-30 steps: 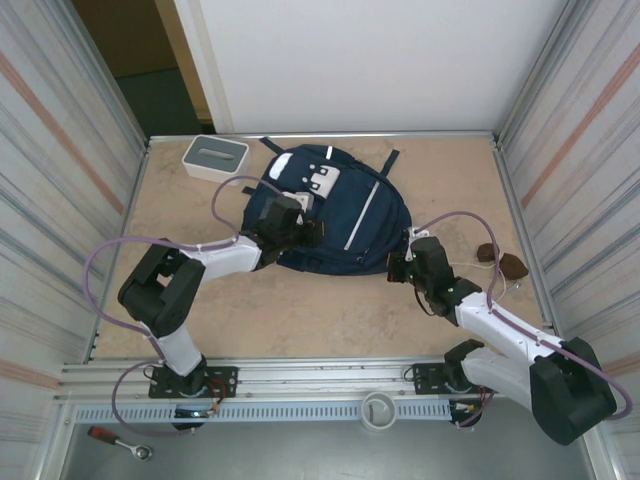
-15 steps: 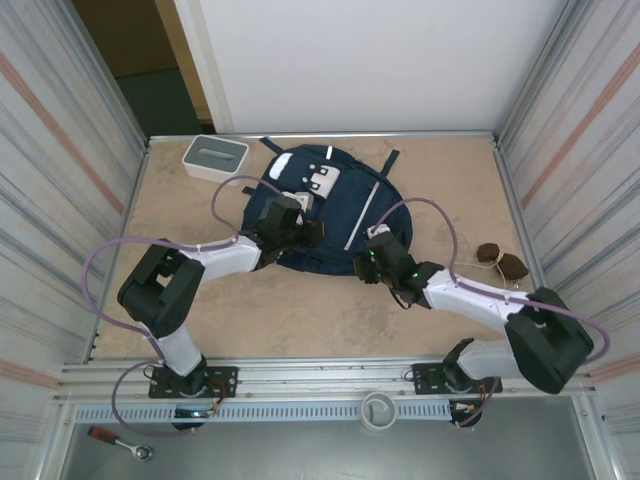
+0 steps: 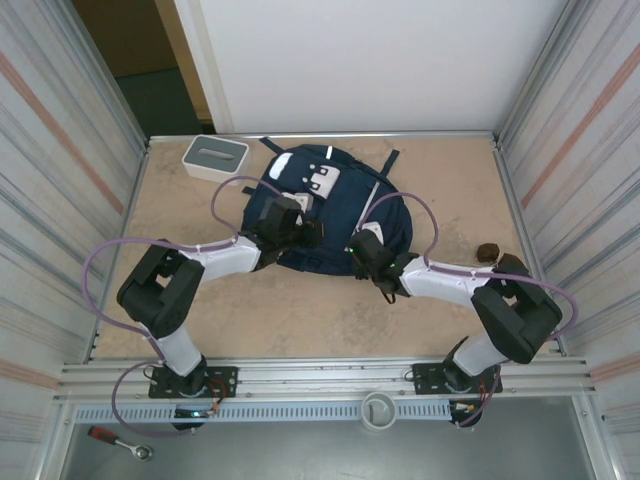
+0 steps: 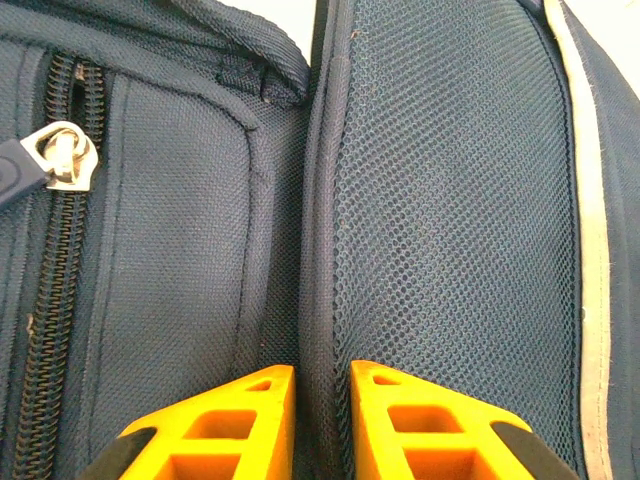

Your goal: Pack books, pencil case, and school supplies into a backpack

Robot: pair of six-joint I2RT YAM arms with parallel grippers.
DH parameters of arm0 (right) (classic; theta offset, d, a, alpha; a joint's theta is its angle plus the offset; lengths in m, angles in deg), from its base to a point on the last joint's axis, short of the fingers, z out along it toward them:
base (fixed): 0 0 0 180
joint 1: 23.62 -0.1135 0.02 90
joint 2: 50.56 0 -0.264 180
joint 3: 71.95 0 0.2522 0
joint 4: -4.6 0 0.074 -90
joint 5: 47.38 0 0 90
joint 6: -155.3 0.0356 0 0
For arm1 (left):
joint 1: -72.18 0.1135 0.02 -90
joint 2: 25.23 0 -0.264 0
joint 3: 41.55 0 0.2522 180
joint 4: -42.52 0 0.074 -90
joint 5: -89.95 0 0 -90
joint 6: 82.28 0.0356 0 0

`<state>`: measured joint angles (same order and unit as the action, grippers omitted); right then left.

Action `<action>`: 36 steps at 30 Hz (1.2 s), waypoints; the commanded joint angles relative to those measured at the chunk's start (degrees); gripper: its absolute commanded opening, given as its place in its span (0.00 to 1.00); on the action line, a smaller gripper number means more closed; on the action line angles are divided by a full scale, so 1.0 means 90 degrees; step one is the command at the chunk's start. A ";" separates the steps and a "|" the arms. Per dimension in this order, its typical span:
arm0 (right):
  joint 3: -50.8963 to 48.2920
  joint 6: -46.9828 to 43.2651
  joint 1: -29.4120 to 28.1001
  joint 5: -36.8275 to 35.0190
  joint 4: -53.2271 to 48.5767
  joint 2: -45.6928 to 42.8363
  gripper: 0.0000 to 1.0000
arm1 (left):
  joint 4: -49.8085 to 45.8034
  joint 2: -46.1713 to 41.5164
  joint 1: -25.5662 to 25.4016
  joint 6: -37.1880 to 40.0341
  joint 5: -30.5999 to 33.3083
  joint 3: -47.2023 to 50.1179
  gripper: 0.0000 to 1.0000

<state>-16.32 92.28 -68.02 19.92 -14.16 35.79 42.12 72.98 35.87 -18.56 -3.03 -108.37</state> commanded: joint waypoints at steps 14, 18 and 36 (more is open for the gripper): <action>-0.0293 0.0155 0.0098 -0.0324 0.0681 -0.0008 0.11 | -0.0445 -0.0425 0.0064 0.0308 0.0320 0.0163 0.26; -0.0608 -0.0083 0.0196 0.0038 0.0890 -0.0552 0.03 | -0.0619 -0.0860 0.0057 0.0561 0.0544 0.0213 0.41; -0.1596 -0.0206 0.1468 0.2299 0.1737 -0.2315 0.00 | 0.0827 -0.1239 -0.0613 0.5854 -0.1106 0.0552 0.67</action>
<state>-30.00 91.39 -56.20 37.47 -0.45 17.36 46.82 60.50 30.62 20.08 -4.89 -103.28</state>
